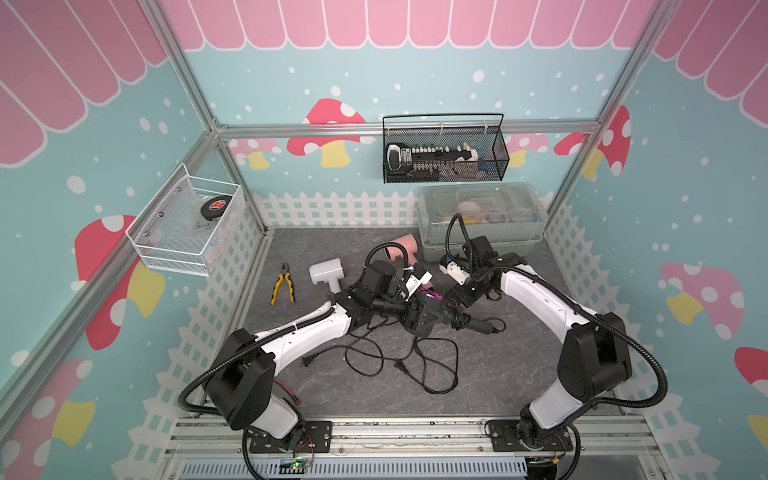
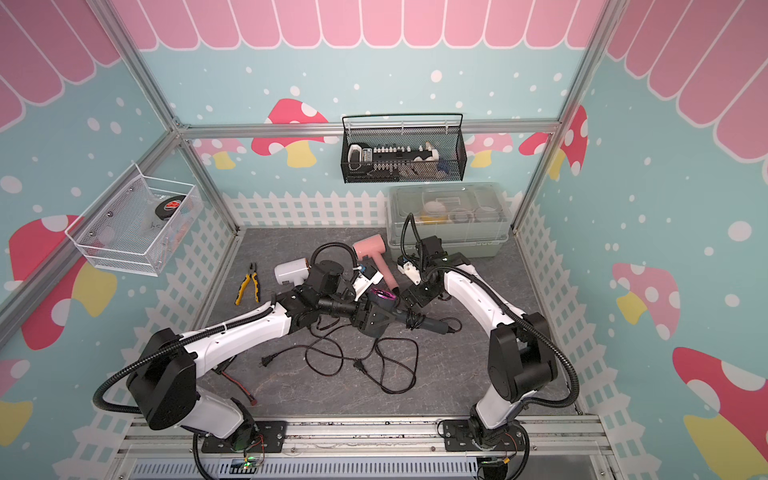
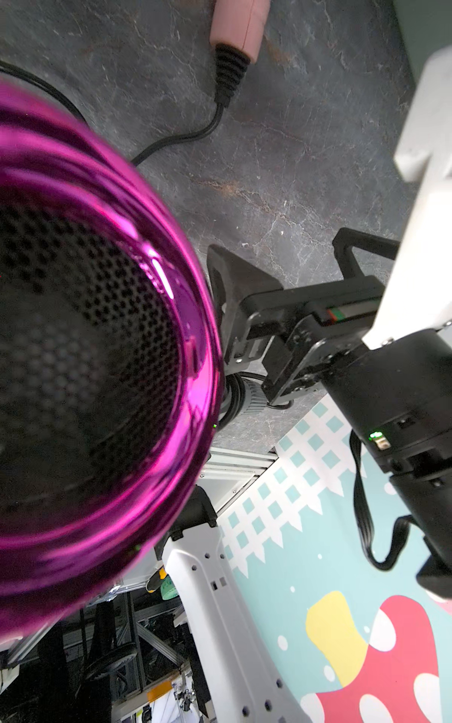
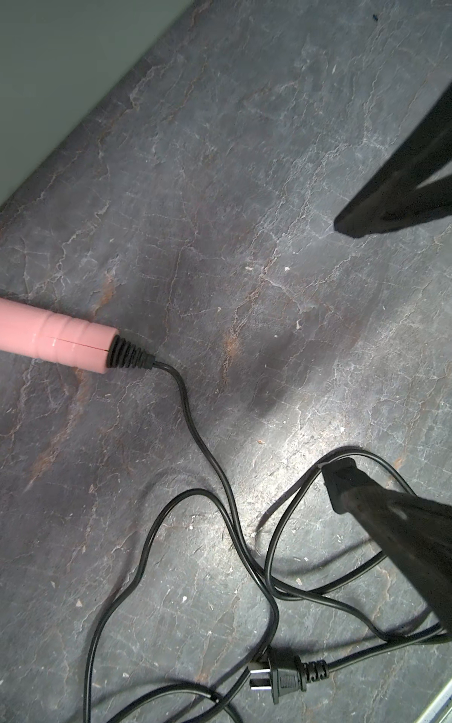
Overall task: Wrap the cord around the hair dryer
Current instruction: Wrap the power cord around the hair dryer.
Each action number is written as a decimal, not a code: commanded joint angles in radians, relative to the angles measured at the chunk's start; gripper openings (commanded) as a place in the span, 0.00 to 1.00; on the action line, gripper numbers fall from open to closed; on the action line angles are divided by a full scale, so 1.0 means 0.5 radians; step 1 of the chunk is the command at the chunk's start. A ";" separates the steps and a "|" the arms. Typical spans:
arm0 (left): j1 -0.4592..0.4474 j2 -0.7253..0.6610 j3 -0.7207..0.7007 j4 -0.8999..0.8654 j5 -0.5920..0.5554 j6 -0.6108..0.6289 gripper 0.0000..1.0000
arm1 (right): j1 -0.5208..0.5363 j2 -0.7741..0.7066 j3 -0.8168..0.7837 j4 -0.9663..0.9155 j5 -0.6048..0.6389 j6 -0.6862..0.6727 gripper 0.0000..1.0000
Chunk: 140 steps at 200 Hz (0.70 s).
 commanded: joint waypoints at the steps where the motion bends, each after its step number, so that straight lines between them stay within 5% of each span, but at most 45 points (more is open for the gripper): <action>1: 0.010 -0.011 0.036 0.134 0.046 0.018 0.00 | -0.035 -0.058 -0.002 -0.048 0.049 0.050 0.99; 140: -0.007 -0.007 0.056 0.071 0.005 0.057 0.00 | -0.083 -0.110 -0.005 -0.037 0.126 0.116 0.99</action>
